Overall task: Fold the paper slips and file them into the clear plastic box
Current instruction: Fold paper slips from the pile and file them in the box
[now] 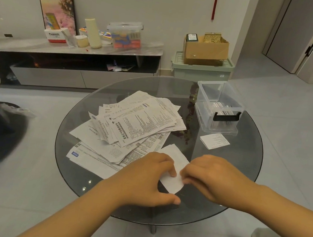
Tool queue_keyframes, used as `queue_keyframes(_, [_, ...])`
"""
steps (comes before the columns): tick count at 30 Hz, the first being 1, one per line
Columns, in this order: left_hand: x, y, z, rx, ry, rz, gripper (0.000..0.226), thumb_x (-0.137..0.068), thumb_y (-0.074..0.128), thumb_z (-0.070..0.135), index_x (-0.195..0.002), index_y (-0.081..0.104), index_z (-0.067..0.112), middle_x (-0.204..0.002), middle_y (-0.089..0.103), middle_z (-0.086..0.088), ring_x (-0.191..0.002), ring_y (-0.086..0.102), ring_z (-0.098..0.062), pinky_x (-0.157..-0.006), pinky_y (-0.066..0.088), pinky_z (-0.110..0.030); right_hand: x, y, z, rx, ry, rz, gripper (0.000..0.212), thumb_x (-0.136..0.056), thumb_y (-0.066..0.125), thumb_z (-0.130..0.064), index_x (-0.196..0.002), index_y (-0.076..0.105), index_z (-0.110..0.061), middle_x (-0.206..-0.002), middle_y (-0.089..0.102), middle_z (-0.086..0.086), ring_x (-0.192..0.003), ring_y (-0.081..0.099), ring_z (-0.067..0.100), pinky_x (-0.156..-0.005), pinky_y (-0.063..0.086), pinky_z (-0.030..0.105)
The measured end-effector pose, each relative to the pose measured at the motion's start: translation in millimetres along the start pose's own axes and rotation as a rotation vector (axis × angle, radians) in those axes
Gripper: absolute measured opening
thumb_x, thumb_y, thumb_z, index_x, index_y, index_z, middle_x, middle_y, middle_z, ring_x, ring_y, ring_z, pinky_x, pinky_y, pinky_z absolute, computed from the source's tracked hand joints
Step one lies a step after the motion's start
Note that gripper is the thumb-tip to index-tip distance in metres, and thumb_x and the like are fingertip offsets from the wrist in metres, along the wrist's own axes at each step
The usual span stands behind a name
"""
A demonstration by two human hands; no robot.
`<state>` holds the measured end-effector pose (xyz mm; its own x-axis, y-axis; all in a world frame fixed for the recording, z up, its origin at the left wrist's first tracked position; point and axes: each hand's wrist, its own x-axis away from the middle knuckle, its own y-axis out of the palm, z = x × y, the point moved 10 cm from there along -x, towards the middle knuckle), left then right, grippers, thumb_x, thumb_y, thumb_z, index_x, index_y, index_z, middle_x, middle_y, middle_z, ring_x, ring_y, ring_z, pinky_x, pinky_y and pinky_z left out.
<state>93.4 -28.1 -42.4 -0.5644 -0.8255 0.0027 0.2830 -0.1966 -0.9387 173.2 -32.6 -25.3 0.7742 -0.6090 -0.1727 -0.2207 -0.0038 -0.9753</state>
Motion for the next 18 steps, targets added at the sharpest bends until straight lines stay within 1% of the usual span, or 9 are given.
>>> queue_keyframes(4, [-1.4,0.6,-0.5,0.024,0.011,0.019,0.050,-0.072,0.065,0.063,-0.108,0.056,0.030,-0.122,0.049,0.017,-0.112,0.040,-0.001,-0.092,0.037,-0.021,-6.3,-3.4,3.5,-0.101,0.096,0.036,0.025,-0.091,0.038,-0.038,-0.092,0.058,-0.022,-0.079,0.061,-0.006,-0.070,0.053,0.014,-0.063,0.043,0.026])
queue_keyframes(7, [-3.6,-3.6,-3.8,0.034,-0.021,0.074,0.035,-0.082,0.058,0.055,-0.099,0.059,0.025,-0.102,0.058,0.009,-0.094,0.051,-0.009,-0.077,0.042,-0.025,-12.4,-3.8,7.8,-0.208,0.161,0.042,0.012,-0.095,0.046,-0.032,-0.098,0.052,-0.022,-0.085,0.060,-0.008,-0.077,0.052,0.013,-0.068,0.042,0.029])
queue_keyframes(8, [-3.8,-6.1,-5.9,0.058,-0.044,0.098,0.034,-0.084,0.053,0.052,-0.097,0.061,0.022,-0.096,0.060,0.006,-0.088,0.054,-0.012,-0.074,0.044,-0.029,-13.7,-3.3,10.4,-0.251,0.190,0.040,0.012,-0.094,0.047,-0.035,-0.099,0.051,-0.024,-0.086,0.061,-0.009,-0.078,0.053,0.012,-0.070,0.043,0.031])
queue_keyframes(10, [-2.7,-13.4,-13.0,0.137,-0.098,0.167,0.036,-0.083,0.043,0.047,-0.091,0.063,0.018,-0.088,0.062,0.003,-0.079,0.055,-0.014,-0.070,0.045,-0.035,-15.9,-7.5,17.2,-0.345,0.245,0.088,0.026,-0.089,0.045,-0.052,-0.102,0.050,-0.030,-0.088,0.064,-0.008,-0.075,0.056,0.009,-0.070,0.047,0.032])
queue_keyframes(11, [-2.2,-16.7,-18.0,0.172,-0.126,0.203,0.035,-0.082,0.043,0.045,-0.092,0.064,0.018,-0.087,0.062,0.002,-0.078,0.056,-0.013,-0.070,0.045,-0.035,-15.9,-9.6,22.7,-0.401,0.281,0.124,0.034,-0.085,0.043,-0.060,-0.104,0.050,-0.032,-0.087,0.065,-0.007,-0.074,0.057,0.009,-0.070,0.048,0.031])
queue_keyframes(12, [-1.8,-19.0,-23.6,0.194,-0.155,0.230,0.033,-0.081,0.044,0.043,-0.094,0.064,0.019,-0.088,0.062,0.003,-0.079,0.056,-0.012,-0.071,0.045,-0.033,-16.1,-10.2,29.2,-0.459,0.320,0.153,0.037,-0.083,0.046,-0.062,-0.106,0.050,-0.033,-0.088,0.064,-0.007,-0.076,0.058,0.009,-0.071,0.049,0.030])
queue_keyframes(14, [-1.2,-22.0,-35.1,0.215,-0.215,0.276,0.025,-0.083,0.051,0.039,-0.098,0.063,0.023,-0.092,0.061,0.005,-0.084,0.055,-0.011,-0.072,0.044,-0.028,-17.6,-6.4,39.8,-0.520,0.385,0.168,0.035,-0.083,0.061,-0.046,-0.112,0.050,-0.030,-0.092,0.060,-0.009,-0.082,0.059,0.011,-0.074,0.049,0.024])
queue_keyframes(16, [-1.0,-22.3,-44.9,0.225,-0.268,0.304,0.014,-0.085,0.058,0.029,-0.098,0.059,0.024,-0.097,0.058,0.006,-0.090,0.054,-0.012,-0.077,0.044,-0.029,-19.0,0.4,46.5,-0.523,0.432,0.145,0.043,-0.082,0.069,-0.028,-0.119,0.047,-0.028,-0.093,0.057,-0.008,-0.082,0.059,0.010,-0.076,0.048,0.021])
queue_keyframes(18, [-1.6,-18.7,-48.0,0.225,-0.285,0.295,0.024,-0.085,0.061,0.021,-0.107,0.054,0.025,-0.105,0.052,0.008,-0.099,0.051,-0.011,-0.085,0.043,-0.028,-18.2,7.8,52.7,-0.534,0.484,0.132,0.052,-0.080,0.072,-0.022,-0.123,0.044,-0.027,-0.094,0.057,-0.007,-0.081,0.059,0.009,-0.077,0.050,0.024])
